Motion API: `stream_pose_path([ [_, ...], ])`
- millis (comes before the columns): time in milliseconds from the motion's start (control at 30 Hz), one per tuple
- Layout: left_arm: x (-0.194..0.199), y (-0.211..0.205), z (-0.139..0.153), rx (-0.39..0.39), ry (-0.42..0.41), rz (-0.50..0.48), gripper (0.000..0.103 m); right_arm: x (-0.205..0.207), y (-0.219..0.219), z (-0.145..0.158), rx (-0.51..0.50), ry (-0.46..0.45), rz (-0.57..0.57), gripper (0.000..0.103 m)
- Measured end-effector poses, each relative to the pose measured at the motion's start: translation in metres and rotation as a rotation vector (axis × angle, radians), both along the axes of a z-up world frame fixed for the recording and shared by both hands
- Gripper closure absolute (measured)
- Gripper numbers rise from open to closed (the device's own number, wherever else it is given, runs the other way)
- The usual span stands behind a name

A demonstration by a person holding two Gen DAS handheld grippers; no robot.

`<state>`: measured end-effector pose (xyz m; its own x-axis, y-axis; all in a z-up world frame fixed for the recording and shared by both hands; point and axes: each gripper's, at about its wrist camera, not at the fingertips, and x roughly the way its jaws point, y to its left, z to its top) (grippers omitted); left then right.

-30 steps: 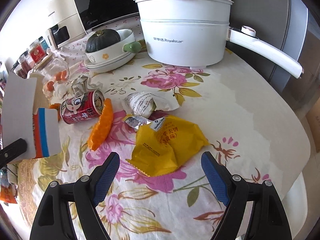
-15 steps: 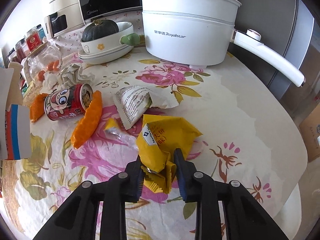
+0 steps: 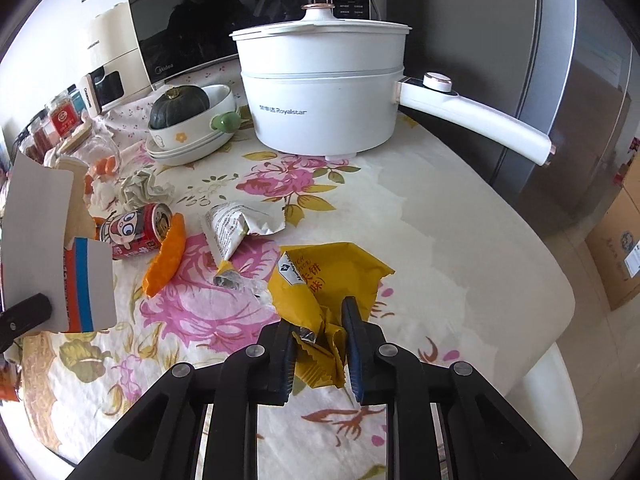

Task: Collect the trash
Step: 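Carry both items over the white bin and open the left gripper to drop the box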

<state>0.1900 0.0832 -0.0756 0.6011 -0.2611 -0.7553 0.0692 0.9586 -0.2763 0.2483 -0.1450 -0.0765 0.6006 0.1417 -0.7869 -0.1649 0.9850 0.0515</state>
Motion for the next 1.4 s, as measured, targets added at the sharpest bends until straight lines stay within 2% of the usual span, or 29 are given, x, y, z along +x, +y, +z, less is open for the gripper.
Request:
stream_pose_path([
  [367, 0.005, -0.059, 0.004, 0.013, -0.019, -0.106, 0.070, -0.020, -0.058, 0.020, -0.027, -0.019, -0.065, 0.081],
  [900, 0.005, -0.149, 0.000, -0.020, -0.021, -0.257, 0.070, -0.058, -0.143, 0.045, -0.035, -0.033, -0.167, 0.081],
  [1400, -0.027, -0.270, -0.025, -0.011, 0.014, -0.479, 0.070, -0.104, -0.240, 0.034, -0.057, 0.036, -0.318, 0.081],
])
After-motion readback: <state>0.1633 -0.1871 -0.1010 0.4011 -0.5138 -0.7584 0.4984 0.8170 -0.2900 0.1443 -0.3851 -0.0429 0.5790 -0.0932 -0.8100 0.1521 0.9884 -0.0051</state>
